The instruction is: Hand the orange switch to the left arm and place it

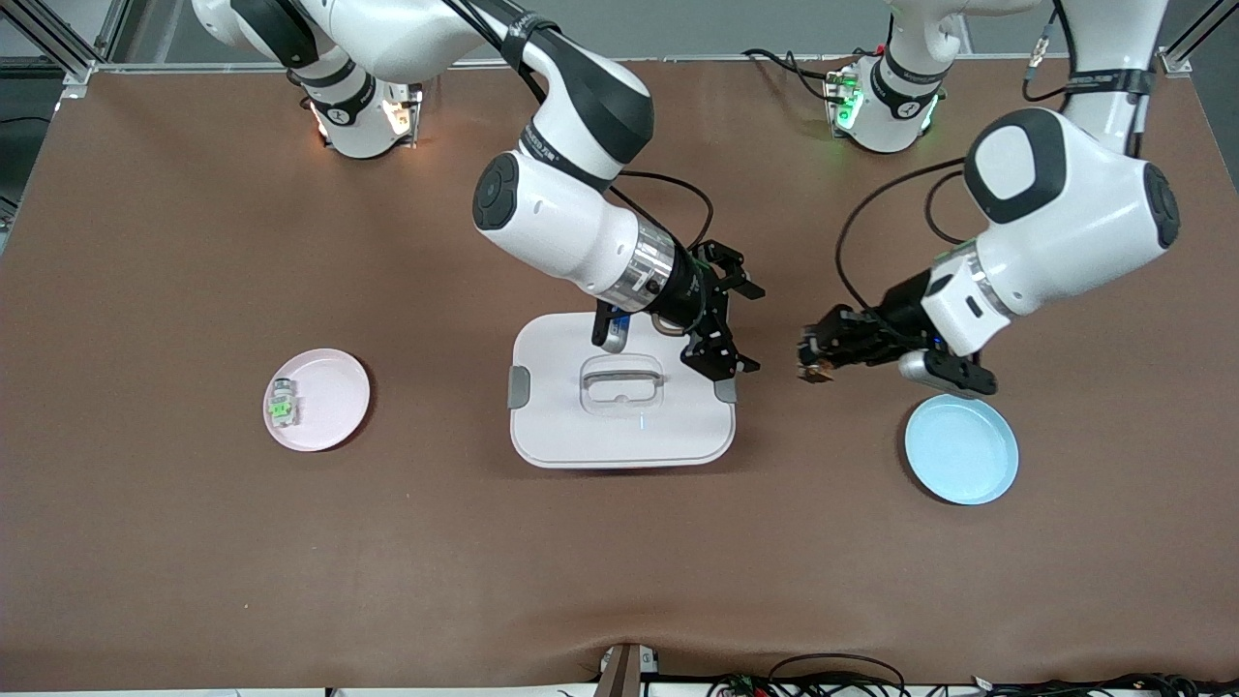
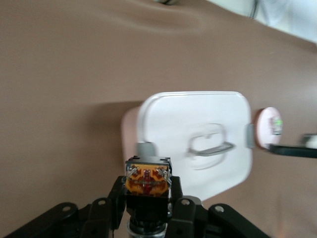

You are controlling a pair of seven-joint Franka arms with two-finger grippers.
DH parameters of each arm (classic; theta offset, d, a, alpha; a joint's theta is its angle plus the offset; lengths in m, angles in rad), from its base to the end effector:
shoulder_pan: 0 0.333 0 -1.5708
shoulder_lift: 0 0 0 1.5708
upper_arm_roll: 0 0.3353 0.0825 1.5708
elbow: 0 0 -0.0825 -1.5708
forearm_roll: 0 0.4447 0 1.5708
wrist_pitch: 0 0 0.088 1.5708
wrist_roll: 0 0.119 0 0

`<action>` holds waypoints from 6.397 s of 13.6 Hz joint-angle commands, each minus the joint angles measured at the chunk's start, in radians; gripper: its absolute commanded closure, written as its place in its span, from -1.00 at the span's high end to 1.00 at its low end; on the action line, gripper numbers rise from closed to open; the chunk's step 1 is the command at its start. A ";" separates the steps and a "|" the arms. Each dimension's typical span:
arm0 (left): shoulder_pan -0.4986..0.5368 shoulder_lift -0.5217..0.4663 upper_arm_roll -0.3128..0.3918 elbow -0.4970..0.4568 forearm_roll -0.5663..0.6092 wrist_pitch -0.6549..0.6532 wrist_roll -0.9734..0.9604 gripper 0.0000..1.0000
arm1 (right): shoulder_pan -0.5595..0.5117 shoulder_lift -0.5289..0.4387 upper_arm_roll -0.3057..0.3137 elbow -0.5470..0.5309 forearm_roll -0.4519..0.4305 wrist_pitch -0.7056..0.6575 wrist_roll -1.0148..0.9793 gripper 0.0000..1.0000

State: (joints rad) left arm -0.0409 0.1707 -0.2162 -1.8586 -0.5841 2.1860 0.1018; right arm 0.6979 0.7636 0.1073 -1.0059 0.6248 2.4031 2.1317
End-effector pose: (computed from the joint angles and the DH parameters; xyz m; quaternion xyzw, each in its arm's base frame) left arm 0.6547 -0.1927 0.4332 0.9611 -0.0223 0.0538 0.2699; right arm 0.6332 0.6186 0.4730 -0.5940 0.6866 0.2647 0.3251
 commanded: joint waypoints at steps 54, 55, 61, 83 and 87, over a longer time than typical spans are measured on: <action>0.292 -0.006 -0.028 0.216 0.540 -0.340 -0.164 1.00 | -0.738 -0.265 -0.021 0.004 -0.576 -1.102 -2.090 1.00; 0.292 -0.031 -0.028 0.217 0.540 -0.371 -0.190 1.00 | -0.738 -0.267 -0.021 -0.008 -0.576 -1.102 -2.089 1.00; 0.291 -0.057 -0.034 0.367 0.561 -0.587 -0.183 1.00 | -0.750 -0.267 -0.024 -0.011 -0.577 -1.102 -2.090 1.00; -0.039 -0.353 0.173 0.114 0.567 -0.575 -0.267 1.00 | -0.739 -0.345 -0.015 -0.010 -0.637 -1.125 -1.894 1.00; -0.039 -0.347 0.173 0.113 0.569 -0.563 -0.264 1.00 | -0.742 -0.362 -0.018 -0.010 -0.643 -1.131 -1.895 1.00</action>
State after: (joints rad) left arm -0.0742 -0.1612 -0.0474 -1.7266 -0.0324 1.6057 -0.1525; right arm -0.0422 0.4291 0.0832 -1.0028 0.0036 1.2818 0.2235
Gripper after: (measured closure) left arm 0.000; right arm 0.000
